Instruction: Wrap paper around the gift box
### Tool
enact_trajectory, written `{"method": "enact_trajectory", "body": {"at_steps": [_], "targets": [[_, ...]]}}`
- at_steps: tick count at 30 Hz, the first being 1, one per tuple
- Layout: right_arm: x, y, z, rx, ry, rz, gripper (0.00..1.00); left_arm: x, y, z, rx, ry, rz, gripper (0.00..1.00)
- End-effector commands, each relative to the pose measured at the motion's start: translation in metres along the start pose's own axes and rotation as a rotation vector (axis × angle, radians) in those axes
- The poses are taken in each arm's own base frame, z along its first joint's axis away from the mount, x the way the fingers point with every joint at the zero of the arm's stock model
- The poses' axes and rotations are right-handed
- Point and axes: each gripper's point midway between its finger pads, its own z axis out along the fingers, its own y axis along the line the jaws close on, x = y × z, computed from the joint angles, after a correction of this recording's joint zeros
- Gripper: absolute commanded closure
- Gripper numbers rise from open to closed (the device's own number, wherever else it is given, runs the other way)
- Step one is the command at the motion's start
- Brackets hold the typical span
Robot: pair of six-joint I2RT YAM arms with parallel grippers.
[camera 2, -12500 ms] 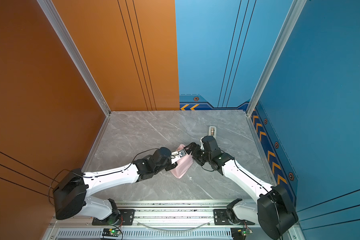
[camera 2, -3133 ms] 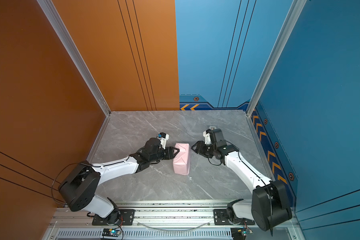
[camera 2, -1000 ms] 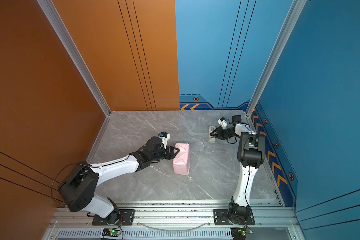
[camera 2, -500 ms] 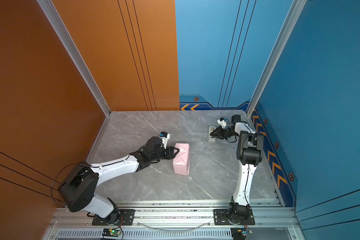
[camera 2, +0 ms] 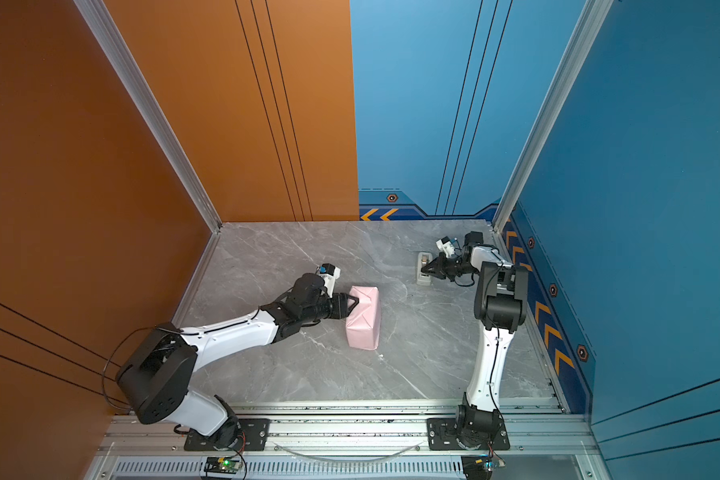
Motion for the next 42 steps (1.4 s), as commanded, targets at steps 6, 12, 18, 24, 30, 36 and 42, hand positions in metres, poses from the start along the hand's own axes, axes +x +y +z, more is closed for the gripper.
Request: {"method": "enact_trajectory", "body": {"at_steps": [6, 12, 18, 24, 30, 36, 42], "targets": [[-0.005, 0.041, -0.022, -0.078, -0.062, 0.046, 1.0, 0.066, 0.063, 0.0, -0.227, 0.214, 0.005, 0.49], [0.004, 0.041, -0.029, -0.067, -0.094, 0.098, 1.0, 0.066, 0.062, 0.0, -0.223, 0.213, 0.008, 0.49], [0.022, 0.042, -0.036, -0.069, -0.129, 0.139, 1.0, 0.066, 0.061, 0.0, -0.22, 0.211, 0.011, 0.49], [0.047, 0.032, -0.036, -0.038, -0.146, 0.18, 1.0, 0.067, 0.059, 0.0, -0.216, 0.21, 0.014, 0.49], [0.062, 0.023, -0.033, -0.036, -0.197, 0.208, 1.0, 0.068, 0.058, 0.0, -0.216, 0.21, 0.018, 0.49], [0.072, 0.008, -0.027, -0.026, -0.239, 0.24, 1.0, 0.067, 0.056, 0.001, -0.213, 0.21, 0.025, 0.49], [0.076, -0.013, -0.014, -0.02, -0.245, 0.288, 1.0, 0.066, 0.055, 0.003, -0.211, 0.213, 0.028, 0.49]]}}
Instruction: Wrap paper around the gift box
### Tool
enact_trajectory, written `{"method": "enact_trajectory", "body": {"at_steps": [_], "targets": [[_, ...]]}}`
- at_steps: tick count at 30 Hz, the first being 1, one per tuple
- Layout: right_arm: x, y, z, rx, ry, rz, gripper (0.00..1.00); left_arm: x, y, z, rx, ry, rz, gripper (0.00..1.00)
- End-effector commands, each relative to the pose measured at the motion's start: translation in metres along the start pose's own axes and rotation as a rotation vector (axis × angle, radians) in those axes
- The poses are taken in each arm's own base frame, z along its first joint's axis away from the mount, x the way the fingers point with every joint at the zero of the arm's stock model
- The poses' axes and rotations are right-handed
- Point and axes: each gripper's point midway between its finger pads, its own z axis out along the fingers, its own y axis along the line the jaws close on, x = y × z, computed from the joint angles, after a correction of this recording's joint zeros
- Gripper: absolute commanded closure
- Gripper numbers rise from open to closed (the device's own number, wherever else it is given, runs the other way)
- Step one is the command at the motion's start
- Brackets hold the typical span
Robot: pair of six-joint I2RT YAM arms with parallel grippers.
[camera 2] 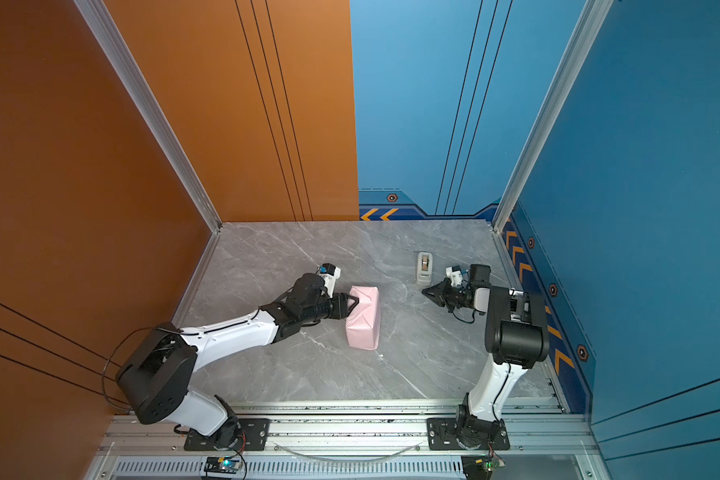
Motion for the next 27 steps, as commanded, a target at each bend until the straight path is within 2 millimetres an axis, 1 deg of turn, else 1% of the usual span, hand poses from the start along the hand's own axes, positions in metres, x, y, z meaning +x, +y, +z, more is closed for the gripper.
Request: {"method": "enact_trajectory", "body": {"at_steps": [1, 6, 10, 15, 19, 23, 27], "targets": [[-0.008, -0.015, 0.006, 0.016, -0.043, 0.022, 1.0, 0.067, 0.056, 0.003, -0.211, 0.217, 0.011, 0.49], [-0.005, -0.039, 0.012, 0.091, -0.048, 0.067, 1.0, 0.067, 0.054, 0.004, -0.211, 0.221, 0.018, 0.49], [-0.001, -0.051, 0.015, 0.141, -0.042, 0.093, 1.0, 0.067, 0.054, 0.005, -0.216, 0.223, 0.02, 0.49], [0.004, -0.053, 0.013, 0.203, -0.031, 0.102, 1.0, 0.068, 0.053, 0.005, -0.215, 0.229, 0.024, 0.49], [0.017, -0.054, 0.011, 0.256, 0.008, 0.106, 1.0, 0.068, 0.054, 0.005, -0.217, 0.23, 0.026, 0.49], [0.028, -0.057, 0.004, 0.357, 0.031, 0.087, 1.0, 0.069, 0.054, 0.005, -0.218, 0.231, 0.029, 0.49], [0.037, -0.052, 0.015, 0.359, 0.072, 0.078, 1.0, 0.069, 0.053, 0.004, -0.216, 0.231, 0.03, 0.49]]}}
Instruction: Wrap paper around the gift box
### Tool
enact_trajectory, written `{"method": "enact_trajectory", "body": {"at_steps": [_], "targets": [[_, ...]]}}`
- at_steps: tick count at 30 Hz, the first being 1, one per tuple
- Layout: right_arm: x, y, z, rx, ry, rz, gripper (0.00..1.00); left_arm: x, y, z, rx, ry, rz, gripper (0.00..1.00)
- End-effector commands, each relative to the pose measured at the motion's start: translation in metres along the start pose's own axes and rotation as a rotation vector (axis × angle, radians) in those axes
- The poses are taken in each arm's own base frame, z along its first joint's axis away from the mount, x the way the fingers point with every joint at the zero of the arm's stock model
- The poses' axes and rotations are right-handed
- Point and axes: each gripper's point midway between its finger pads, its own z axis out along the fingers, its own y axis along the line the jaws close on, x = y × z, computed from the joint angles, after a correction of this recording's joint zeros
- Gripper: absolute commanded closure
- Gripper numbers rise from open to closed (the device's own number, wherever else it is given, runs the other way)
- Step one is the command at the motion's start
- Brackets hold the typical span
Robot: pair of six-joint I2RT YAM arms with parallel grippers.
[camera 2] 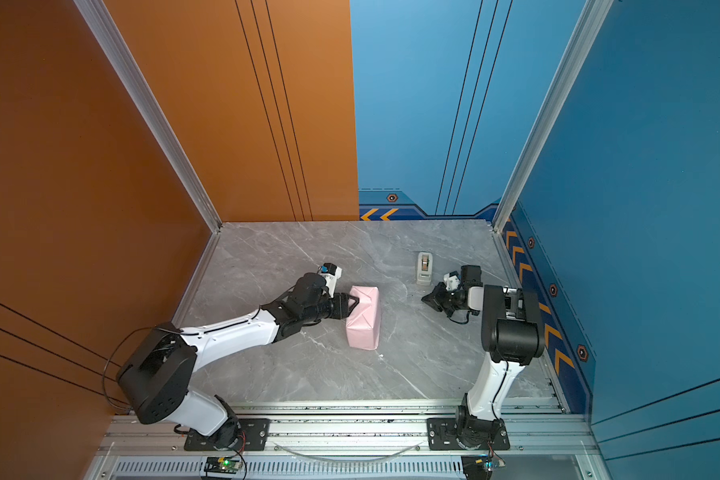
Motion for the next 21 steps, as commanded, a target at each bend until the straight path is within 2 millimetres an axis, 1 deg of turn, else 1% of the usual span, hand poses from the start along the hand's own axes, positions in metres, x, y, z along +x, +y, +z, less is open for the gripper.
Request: {"method": "enact_trajectory", "body": {"at_steps": [1, 4, 8, 9, 10, 12, 14, 17, 18, 20, 21], "targets": [[0.022, -0.02, 0.006, 0.132, 0.065, 0.029, 1.0, 0.071, 0.053, 0.005, -0.2, 0.231, 0.011, 0.49], [0.02, -0.022, 0.005, 0.163, 0.048, 0.034, 1.0, 0.071, 0.053, 0.005, -0.198, 0.229, 0.011, 0.49], [0.014, -0.036, -0.01, 0.267, -0.008, 0.045, 1.0, 0.071, 0.053, 0.004, -0.198, 0.23, 0.013, 0.49], [0.013, -0.035, -0.012, 0.265, -0.011, 0.042, 1.0, 0.072, 0.054, 0.004, -0.201, 0.232, 0.012, 0.49], [0.014, -0.03, -0.013, 0.238, -0.005, 0.031, 1.0, 0.071, 0.054, 0.004, -0.201, 0.23, 0.013, 0.49], [0.015, -0.011, -0.014, 0.141, 0.001, -0.026, 1.0, 0.07, 0.053, 0.004, -0.2, 0.228, 0.015, 0.49], [0.018, 0.006, -0.02, 0.074, 0.004, -0.102, 1.0, 0.071, 0.054, 0.005, -0.202, 0.231, 0.017, 0.49], [0.028, 0.042, -0.04, -0.048, -0.003, -0.271, 1.0, 0.07, 0.053, 0.005, -0.198, 0.232, 0.021, 0.49], [0.032, 0.057, -0.049, -0.102, -0.012, -0.334, 1.0, 0.071, 0.053, 0.005, -0.2, 0.234, 0.022, 0.49], [0.04, 0.078, -0.066, -0.159, -0.04, -0.453, 1.0, 0.071, 0.054, 0.005, -0.2, 0.234, 0.024, 0.49], [0.047, 0.09, -0.076, -0.194, -0.05, -0.525, 1.0, 0.069, 0.053, 0.005, -0.199, 0.231, 0.024, 0.49]]}}
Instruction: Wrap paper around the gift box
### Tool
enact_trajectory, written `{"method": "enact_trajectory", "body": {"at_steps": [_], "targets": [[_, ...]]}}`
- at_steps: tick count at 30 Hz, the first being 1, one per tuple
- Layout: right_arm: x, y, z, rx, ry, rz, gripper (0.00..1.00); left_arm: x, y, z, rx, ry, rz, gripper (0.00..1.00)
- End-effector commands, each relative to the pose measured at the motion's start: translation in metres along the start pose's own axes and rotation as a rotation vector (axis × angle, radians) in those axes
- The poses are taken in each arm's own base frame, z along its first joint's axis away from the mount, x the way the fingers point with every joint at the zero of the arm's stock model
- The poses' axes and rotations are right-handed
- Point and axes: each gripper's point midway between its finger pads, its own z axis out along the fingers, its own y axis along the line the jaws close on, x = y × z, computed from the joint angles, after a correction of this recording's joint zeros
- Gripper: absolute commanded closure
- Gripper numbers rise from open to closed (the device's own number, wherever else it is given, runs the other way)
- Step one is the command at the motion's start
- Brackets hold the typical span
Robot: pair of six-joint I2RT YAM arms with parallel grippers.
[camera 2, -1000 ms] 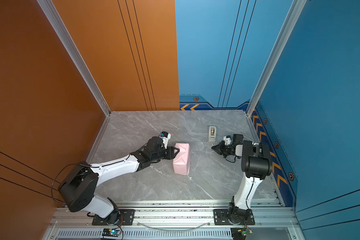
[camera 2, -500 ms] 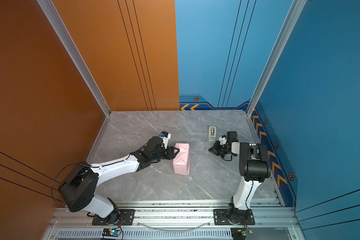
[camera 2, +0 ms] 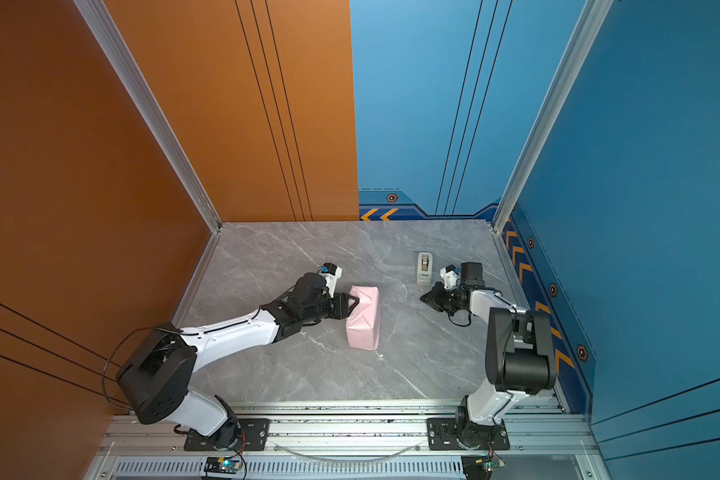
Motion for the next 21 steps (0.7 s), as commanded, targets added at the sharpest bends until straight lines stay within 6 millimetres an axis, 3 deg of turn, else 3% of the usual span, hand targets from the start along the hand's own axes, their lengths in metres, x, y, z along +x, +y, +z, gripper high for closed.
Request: {"method": "enact_trajectory", "body": {"at_steps": [1, 6, 9, 16, 21], "targets": [[0.01, 0.05, -0.029, -0.147, -0.028, -0.276, 1.0, 0.071, 0.053, 0.005, -0.194, 0.234, 0.013, 0.49], [0.033, 0.11, -0.07, -0.293, -0.126, -0.592, 1.0, 0.071, 0.051, 0.008, -0.186, 0.235, 0.015, 0.49], [0.044, 0.136, -0.082, -0.347, -0.159, -0.706, 1.0, 0.07, 0.049, 0.01, -0.178, 0.236, 0.017, 0.49], [0.069, 0.168, -0.094, -0.447, -0.127, -0.84, 1.0, 0.071, 0.048, 0.01, -0.17, 0.24, 0.021, 0.49], [0.092, 0.179, -0.092, -0.484, -0.064, -0.953, 1.0, 0.071, 0.046, 0.01, -0.169, 0.239, 0.024, 0.49]]}}
